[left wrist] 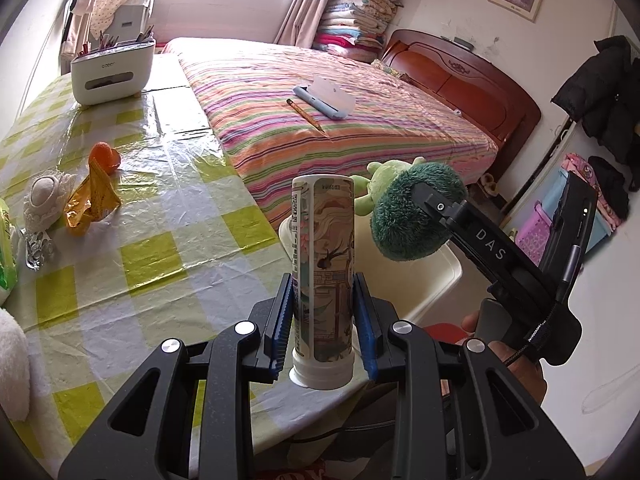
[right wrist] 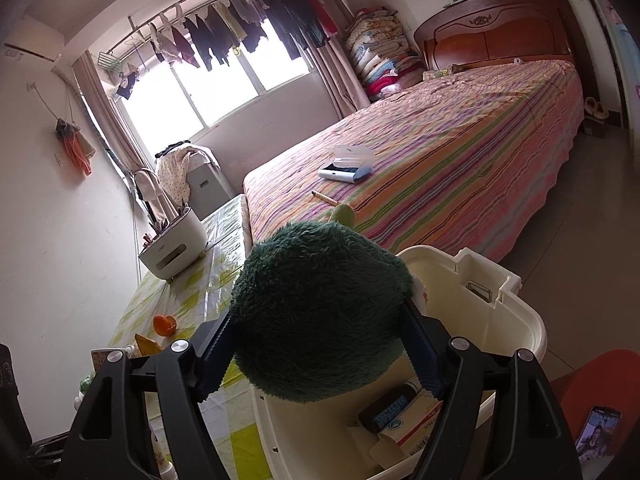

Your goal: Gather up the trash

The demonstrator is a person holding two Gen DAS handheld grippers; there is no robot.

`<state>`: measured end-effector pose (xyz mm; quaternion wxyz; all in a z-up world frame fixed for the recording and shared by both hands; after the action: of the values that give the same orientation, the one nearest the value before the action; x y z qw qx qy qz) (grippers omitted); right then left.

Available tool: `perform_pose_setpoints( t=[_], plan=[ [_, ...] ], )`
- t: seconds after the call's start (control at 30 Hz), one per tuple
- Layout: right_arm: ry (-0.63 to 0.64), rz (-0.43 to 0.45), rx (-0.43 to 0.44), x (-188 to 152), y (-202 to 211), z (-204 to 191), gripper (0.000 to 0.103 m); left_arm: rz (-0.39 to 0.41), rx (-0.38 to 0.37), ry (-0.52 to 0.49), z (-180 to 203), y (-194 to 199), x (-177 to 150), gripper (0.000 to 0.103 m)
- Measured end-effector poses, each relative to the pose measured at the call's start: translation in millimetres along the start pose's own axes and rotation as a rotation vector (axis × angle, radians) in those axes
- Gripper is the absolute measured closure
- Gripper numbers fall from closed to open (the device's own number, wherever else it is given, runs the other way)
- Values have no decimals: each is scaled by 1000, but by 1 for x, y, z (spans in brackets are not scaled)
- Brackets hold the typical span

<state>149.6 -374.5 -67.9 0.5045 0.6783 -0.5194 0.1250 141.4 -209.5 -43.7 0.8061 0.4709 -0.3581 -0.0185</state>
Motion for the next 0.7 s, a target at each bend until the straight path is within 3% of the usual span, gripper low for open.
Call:
perform_pose_setpoints(
  t=[0.37,0.7],
  plan=[
    [-84,-4,10,2,-1,18,24,-14,15,-13,4,-9,6,75],
    [-180,77,14,6,15,38,23,-47,21,-30,13,-25,19,75]
  ],
)
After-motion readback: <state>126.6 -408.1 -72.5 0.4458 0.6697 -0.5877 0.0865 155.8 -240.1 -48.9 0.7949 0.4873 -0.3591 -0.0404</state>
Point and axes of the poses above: each gripper's, at about its wrist camera, not at the fingertips, and y roughly against the way its jaws point, z to its right, x to its top, the point moved 5 cm from there along -y, roughly the way its jaws point, and after that the axes turned 9 degrees about -z, right-handed, at the moved point
